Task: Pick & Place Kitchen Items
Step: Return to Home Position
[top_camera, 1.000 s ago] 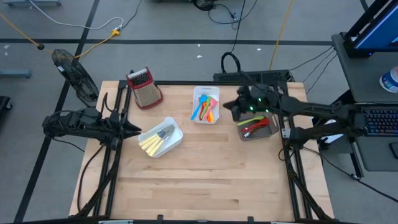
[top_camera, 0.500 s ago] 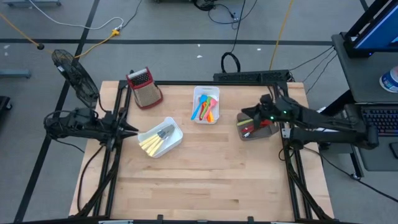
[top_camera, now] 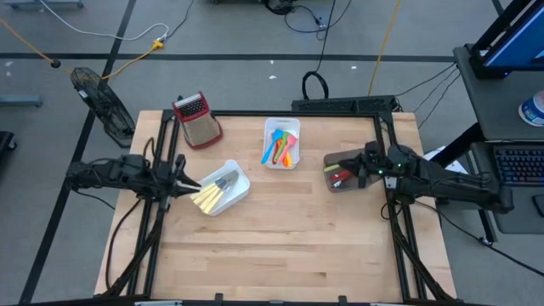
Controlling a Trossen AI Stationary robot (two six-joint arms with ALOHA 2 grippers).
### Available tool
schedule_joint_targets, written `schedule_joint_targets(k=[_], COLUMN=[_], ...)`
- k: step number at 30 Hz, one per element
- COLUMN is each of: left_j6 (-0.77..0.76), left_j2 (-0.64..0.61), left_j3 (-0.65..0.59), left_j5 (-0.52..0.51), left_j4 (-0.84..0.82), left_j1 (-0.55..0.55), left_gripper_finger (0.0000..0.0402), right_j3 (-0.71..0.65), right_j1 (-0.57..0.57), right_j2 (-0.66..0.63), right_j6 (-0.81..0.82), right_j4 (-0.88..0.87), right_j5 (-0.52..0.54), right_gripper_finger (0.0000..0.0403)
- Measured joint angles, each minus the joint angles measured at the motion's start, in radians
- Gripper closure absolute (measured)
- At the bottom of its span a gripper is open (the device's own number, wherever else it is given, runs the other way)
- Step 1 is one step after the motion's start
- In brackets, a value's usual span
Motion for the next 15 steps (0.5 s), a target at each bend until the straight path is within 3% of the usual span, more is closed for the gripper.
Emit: schedule_joint_targets(k=[7,15], left_j6=[-0.001,0.06], left_j2=[-0.001,-0.001], left_j3=[-0.046,-0.047], left_j5=[-0.017,-0.025], left_j4=[0.094,0.085], left_j1=[0.0,0.0], left_gripper_finger=[0.0332,0.0332], right_j3=[-0.114,-0.218], right_j1=[0.0,0.0], right_j2=[-0.039,-0.051], right_j6=[0.007,-0.025], right_j4=[0.061,0.21], right_j5=[0.002,0.002], right_gripper_finger=[0.0399,0.0398])
